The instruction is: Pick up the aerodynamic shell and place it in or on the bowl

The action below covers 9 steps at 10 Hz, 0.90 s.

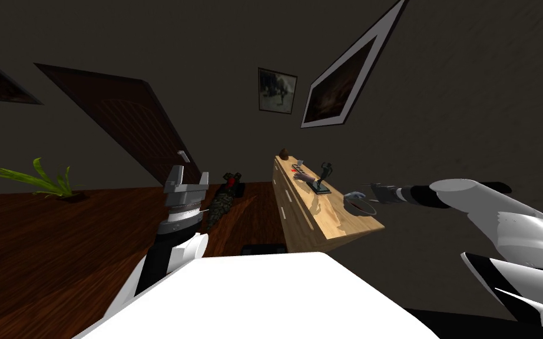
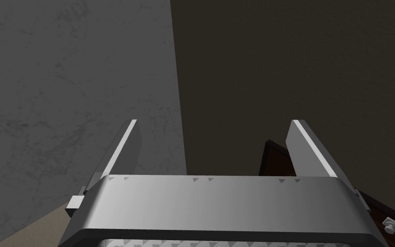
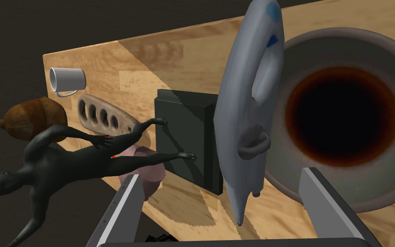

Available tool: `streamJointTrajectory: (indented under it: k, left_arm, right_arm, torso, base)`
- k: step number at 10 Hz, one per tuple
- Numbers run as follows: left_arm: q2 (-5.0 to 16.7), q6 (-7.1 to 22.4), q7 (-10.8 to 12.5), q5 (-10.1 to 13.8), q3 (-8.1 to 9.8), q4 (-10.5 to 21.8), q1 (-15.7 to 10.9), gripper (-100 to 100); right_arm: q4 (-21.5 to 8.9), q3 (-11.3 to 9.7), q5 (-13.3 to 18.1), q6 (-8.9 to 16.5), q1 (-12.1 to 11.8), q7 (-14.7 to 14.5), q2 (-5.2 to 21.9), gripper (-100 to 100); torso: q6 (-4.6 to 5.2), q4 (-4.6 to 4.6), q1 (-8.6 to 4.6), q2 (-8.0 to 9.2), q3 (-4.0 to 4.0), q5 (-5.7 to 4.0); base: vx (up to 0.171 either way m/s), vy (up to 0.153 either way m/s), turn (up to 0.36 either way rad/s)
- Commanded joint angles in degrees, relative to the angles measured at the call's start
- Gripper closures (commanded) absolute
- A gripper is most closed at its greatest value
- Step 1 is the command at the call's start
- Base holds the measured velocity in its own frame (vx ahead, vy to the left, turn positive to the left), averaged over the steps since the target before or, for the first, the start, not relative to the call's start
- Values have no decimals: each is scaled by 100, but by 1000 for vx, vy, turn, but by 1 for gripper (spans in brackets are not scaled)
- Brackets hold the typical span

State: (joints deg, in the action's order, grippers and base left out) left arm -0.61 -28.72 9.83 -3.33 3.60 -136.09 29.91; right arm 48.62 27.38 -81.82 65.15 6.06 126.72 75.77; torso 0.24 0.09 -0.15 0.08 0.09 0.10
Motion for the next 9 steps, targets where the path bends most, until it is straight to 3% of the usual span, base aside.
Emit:
streamJointTrajectory:
  k: [1, 3, 4, 5, 9]
  left_arm:
    - [0, 0, 0, 0, 0, 0, 0, 0]
    - [0, 0, 0, 0, 0, 0, 0, 0]
    - [0, 0, 0, 0, 0, 0, 0, 0]
    - [0, 0, 0, 0, 0, 0, 0, 0]
    - [0, 0, 0, 0, 0, 0, 0, 0]
  right_arm:
    - [81, -16, -51, 130, 7, 189, 184, -100]
    - [180, -5, -139, 295, -22, 388, 428, -100]
    - [99, -44, -106, 240, 42, 291, 360, -100]
    - [108, -42, -111, 254, 39, 316, 371, 0]
    - [107, -42, -110, 253, 39, 313, 370, 0]
  torso:
    - [0, 0, 0, 0, 0, 0]
    - [0, 0, 1, -1, -1, 0]
    - [0, 0, 1, -1, -1, 0]
    - [0, -1, 0, 0, -1, -2]
    - [1, 0, 0, 1, 0, -2]
  base:
    - [4, -5, 12]
    - [5, -5, 14]
    - [0, 0, 0]
    - [0, 0, 0]
    - [0, 0, 0]
